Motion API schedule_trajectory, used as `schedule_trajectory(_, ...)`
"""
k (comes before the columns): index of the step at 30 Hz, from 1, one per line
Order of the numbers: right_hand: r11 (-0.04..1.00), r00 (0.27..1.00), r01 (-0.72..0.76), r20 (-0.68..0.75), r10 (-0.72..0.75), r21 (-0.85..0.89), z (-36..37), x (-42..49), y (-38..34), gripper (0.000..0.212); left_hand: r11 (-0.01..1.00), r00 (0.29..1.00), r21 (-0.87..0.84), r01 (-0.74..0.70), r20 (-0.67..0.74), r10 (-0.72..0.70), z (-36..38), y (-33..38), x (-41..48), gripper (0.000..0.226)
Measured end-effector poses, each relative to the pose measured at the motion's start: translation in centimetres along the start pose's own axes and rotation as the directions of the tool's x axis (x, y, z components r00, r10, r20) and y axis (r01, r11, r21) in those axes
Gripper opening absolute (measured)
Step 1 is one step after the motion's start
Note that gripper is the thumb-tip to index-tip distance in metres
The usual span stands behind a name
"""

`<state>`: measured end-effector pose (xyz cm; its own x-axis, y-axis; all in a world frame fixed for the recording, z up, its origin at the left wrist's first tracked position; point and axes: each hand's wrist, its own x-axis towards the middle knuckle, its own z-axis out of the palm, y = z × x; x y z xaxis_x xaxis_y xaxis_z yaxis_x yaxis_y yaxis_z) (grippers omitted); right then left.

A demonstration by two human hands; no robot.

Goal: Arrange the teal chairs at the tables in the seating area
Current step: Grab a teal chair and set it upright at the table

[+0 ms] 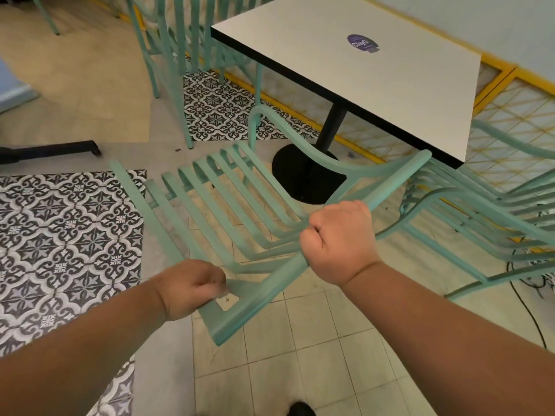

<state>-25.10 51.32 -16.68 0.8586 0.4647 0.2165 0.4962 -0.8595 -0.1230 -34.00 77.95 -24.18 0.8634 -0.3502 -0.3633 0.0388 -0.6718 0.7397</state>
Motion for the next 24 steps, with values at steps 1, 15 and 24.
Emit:
schedule_trajectory(1, 1.0, 1.0, 0.01, 0.005, -0.01, 0.011, -0.1, 0.1, 0.1, 0.035, 0.995, 0.996, -0.05, 0.088, 0.032, -0.087, -0.4, 1.6, -0.6, 0.063)
schedule_trajectory(15, 0.928, 0.903, 0.369, 0.215, -0.373, 0.059, -1.9, 2.4, 8.0, 0.081, 0.882, 0.925, 0.352, 0.313, -0.323, -0.2, 2.8, 16.8, -1.3, 0.023)
schedule_trajectory(24, 0.945, 0.884, 0.307, 0.401, -0.241, -0.109, -3.1, 6.5, 12.4, 0.124, 0.869, 0.885, 0.286, 0.404, -0.362, -0.292, 4.0, 18.2, 2.6, 0.01)
